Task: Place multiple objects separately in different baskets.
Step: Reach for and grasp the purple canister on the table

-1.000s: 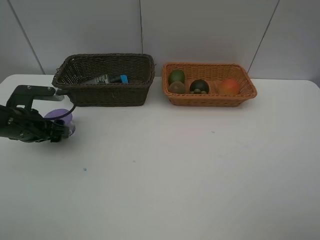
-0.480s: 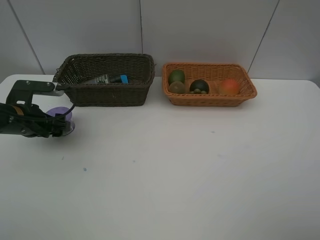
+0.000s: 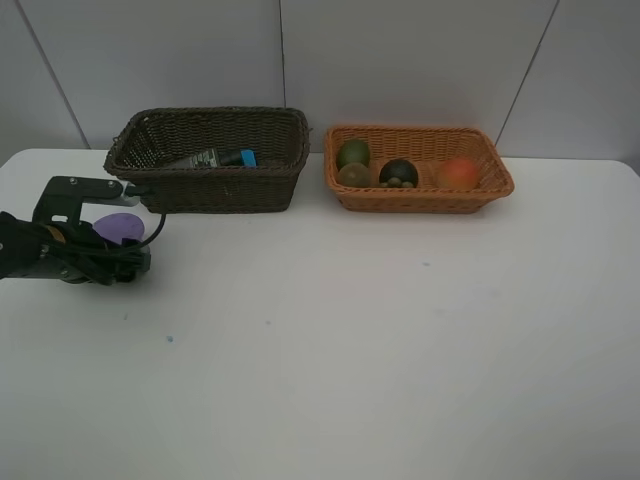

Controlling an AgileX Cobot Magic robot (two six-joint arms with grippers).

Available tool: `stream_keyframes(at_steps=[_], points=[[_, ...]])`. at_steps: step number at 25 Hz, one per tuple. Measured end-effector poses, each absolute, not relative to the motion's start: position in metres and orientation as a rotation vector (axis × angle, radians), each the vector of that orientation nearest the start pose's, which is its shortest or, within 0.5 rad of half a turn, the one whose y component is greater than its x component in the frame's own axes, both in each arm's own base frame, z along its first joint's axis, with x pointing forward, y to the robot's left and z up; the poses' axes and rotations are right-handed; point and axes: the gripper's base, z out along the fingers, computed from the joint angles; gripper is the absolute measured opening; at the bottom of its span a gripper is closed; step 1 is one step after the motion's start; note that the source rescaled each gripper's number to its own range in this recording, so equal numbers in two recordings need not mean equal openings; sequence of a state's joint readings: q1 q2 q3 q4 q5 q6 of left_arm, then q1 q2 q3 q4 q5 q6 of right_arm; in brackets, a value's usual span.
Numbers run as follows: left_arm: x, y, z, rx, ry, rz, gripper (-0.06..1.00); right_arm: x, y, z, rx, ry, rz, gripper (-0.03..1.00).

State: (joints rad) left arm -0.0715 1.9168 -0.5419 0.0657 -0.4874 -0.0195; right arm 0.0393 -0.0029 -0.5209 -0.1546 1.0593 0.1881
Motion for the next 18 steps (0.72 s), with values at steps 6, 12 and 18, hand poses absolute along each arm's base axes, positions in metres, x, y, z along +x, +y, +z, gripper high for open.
stream_keyframes(at_steps=[6,12,18], points=[[0.2884,-0.0237,0.0776,0.175,2.322,-0.042,0.74,-0.0078,-0.0125,0.2839,0.159,2.004,-0.039,1.00],[0.2886,-0.0237,0.0775,0.186,2.317,-0.038,0.74,-0.0078,-0.0125,0.2839,0.159,2.004,-0.039,1.00],[0.2885,-0.0237,0.0774,0.186,2.319,-0.038,0.74,-0.0078,-0.0125,0.2839,0.159,2.004,-0.039,1.00]])
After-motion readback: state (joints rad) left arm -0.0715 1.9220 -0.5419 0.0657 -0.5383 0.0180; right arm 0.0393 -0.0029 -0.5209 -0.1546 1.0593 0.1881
